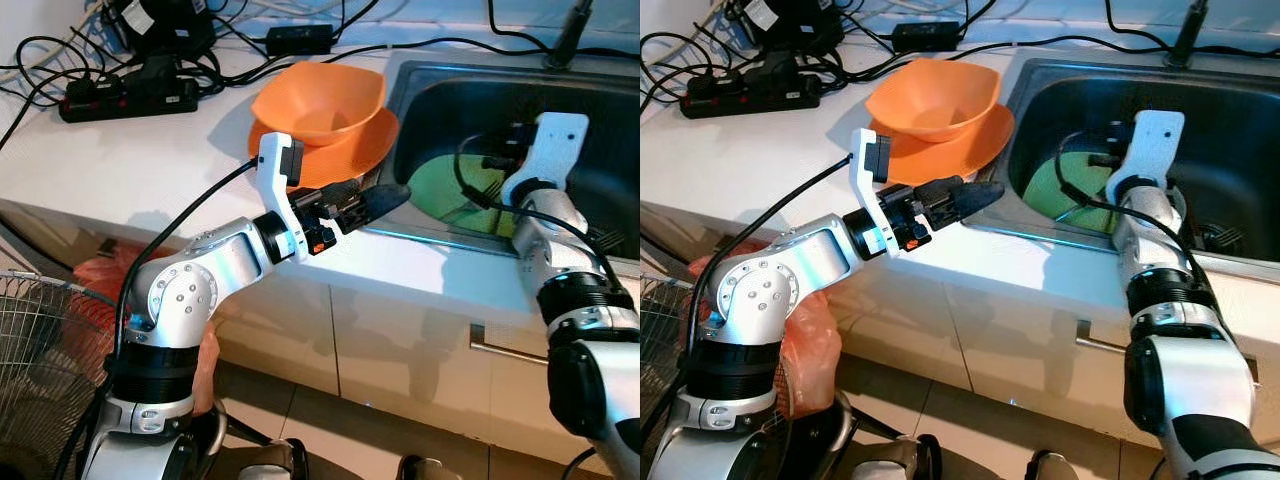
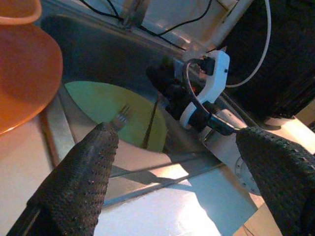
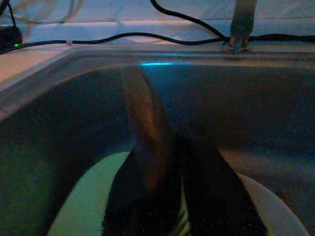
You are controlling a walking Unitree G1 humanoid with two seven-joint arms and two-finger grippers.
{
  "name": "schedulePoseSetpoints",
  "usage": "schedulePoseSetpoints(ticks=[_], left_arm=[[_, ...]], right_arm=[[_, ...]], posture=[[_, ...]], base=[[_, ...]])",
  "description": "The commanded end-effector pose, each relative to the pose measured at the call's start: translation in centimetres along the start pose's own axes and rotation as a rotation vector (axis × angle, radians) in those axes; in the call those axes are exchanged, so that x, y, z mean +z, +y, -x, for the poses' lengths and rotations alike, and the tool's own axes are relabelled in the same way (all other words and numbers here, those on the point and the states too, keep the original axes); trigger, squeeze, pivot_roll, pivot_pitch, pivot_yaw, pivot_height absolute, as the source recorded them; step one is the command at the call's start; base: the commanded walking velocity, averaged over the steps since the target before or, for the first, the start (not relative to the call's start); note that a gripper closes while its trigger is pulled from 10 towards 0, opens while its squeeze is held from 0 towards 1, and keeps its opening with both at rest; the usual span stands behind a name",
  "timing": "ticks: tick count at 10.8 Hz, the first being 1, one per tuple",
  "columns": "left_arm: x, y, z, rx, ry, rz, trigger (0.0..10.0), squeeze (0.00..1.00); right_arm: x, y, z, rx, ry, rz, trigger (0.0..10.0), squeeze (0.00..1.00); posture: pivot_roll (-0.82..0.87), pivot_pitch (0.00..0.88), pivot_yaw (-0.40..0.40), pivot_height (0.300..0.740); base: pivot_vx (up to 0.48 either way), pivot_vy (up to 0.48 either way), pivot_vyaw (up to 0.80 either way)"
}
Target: Kitchen organization
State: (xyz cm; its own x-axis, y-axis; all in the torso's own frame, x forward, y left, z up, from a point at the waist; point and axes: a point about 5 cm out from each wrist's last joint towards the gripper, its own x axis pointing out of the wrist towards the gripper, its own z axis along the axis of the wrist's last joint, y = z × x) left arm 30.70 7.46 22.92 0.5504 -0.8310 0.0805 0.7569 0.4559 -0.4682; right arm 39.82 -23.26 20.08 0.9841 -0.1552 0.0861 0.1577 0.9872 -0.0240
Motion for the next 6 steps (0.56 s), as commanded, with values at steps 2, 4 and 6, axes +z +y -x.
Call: schedulePoseSetpoints(ticks=[2,4,6], left_arm=[[-0.06,-0.01,0.20,-0.007,0.008,-0.020,10.0,1.00],[-0.02,0.02,0.14,-0.009,0.009,-0.024,10.0,1.00],[0.10,0.00,0.05,-0.001,0.004,-0.047,10.0,1.00]], right_arm=[[-0.99,-0.27,0.23,-0.013,0.036,0.006,10.0,1.00],[-0.96,-0.17,0.19,-0.011,0.034,0.005,10.0,1.00],[-0.77,0.35,0.12,0.012,0.025,-0.008,10.0,1.00]], posture=[[0.08,0.142,0.127,0.740],[0.07,0.139,0.128,0.740],[0.07,0.137,0.128,0.740]], base=[[0.000,0.000,0.00],[0.000,0.000,0.00],[0.000,0.000,0.00]])
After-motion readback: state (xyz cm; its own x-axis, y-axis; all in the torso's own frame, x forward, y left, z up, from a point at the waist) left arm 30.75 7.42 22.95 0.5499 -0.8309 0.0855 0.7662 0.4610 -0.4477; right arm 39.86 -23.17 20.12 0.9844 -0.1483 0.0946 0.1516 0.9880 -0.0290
